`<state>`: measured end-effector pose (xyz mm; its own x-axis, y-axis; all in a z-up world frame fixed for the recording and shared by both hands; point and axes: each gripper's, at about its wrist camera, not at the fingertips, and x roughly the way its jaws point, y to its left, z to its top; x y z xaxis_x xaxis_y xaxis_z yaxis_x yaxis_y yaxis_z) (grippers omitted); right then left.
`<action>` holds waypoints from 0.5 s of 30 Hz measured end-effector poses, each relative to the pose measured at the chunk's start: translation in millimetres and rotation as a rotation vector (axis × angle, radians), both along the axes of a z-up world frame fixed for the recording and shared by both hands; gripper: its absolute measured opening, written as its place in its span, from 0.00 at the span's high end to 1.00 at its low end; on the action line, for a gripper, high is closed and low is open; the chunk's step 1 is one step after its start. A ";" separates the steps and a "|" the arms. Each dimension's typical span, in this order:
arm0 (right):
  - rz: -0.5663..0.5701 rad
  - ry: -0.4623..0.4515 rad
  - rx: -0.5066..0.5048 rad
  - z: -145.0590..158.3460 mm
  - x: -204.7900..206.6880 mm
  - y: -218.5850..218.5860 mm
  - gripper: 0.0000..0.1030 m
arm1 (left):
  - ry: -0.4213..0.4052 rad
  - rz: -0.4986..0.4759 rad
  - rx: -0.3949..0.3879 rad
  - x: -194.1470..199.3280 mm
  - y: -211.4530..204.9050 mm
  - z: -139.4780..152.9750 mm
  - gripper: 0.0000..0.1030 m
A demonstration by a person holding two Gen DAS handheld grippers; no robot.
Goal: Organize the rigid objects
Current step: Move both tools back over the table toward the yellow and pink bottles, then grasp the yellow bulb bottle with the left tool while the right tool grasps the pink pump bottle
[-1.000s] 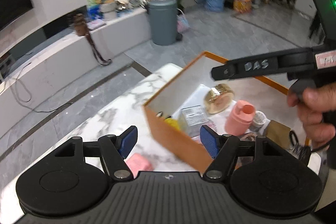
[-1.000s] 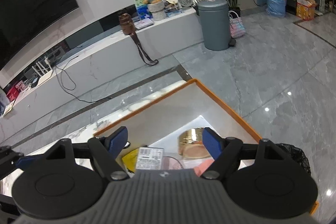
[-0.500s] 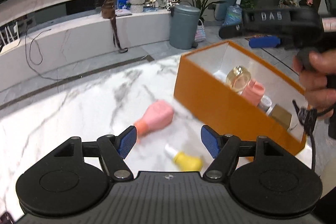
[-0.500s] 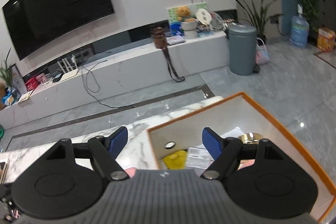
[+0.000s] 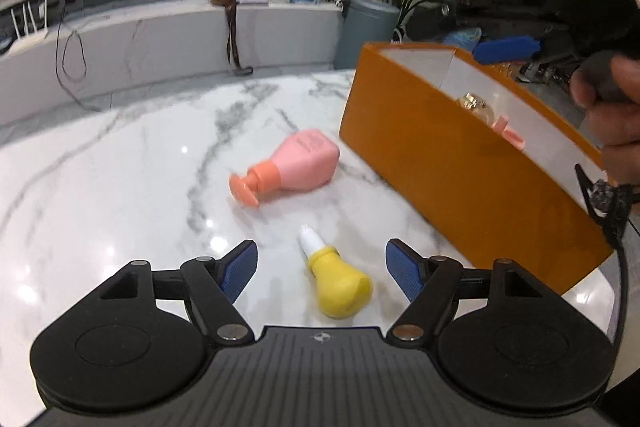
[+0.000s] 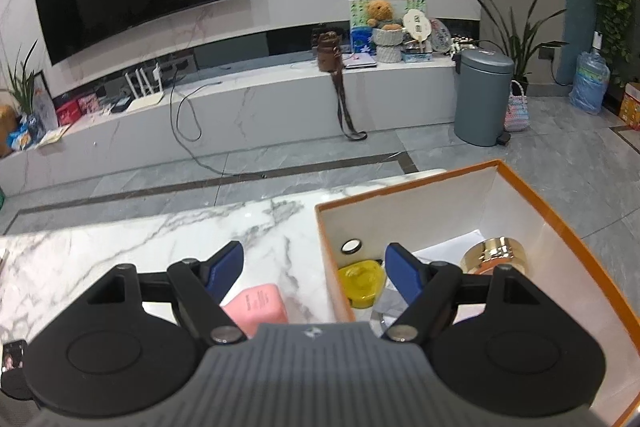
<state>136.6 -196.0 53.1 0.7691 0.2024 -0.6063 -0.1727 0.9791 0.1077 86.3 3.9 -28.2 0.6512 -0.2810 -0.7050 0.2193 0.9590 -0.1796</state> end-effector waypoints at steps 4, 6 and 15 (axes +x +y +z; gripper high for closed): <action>0.027 0.016 -0.010 -7.3 7.2 12.3 0.25 | 0.017 0.004 0.000 2.5 -6.2 -14.5 0.16; 0.044 0.017 -0.014 -10.0 6.7 17.8 0.25 | 0.027 0.008 0.017 4.4 -9.2 -23.4 0.16; 0.099 0.036 -0.037 -23.4 7.1 33.5 0.25 | 0.017 -0.034 0.076 -3.8 -10.0 -35.6 0.57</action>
